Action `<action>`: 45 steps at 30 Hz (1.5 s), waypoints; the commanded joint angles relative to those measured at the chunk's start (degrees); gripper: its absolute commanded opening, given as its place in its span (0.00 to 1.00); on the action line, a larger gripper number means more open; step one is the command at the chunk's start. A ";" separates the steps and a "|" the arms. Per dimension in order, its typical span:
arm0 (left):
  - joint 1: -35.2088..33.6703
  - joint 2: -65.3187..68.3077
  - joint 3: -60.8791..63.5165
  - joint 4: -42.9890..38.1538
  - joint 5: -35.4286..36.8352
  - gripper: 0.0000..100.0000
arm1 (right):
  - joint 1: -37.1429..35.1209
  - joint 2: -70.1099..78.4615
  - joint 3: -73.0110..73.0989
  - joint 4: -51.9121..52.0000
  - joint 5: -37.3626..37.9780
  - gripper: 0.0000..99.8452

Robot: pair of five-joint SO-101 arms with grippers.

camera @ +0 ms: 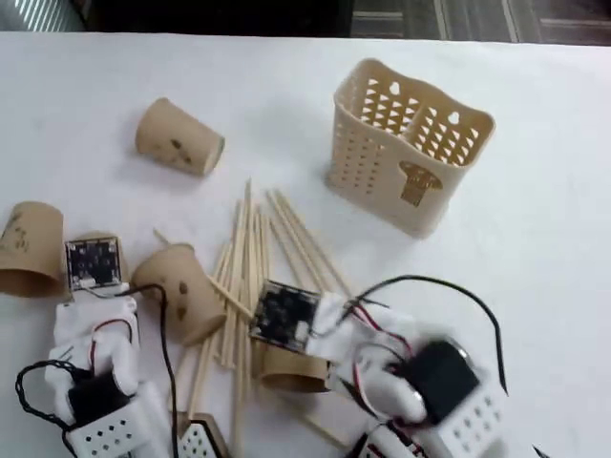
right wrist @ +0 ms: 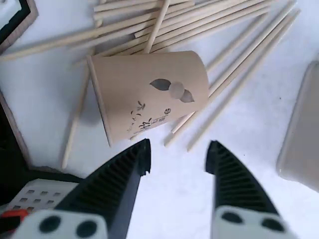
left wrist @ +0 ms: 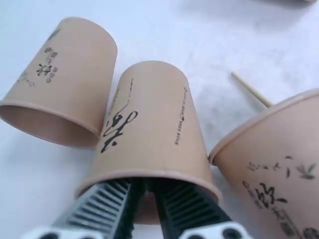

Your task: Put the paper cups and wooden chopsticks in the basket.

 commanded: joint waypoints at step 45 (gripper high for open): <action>0.57 -0.48 0.44 -2.37 0.00 0.02 | -0.92 17.19 12.75 -31.43 0.44 0.09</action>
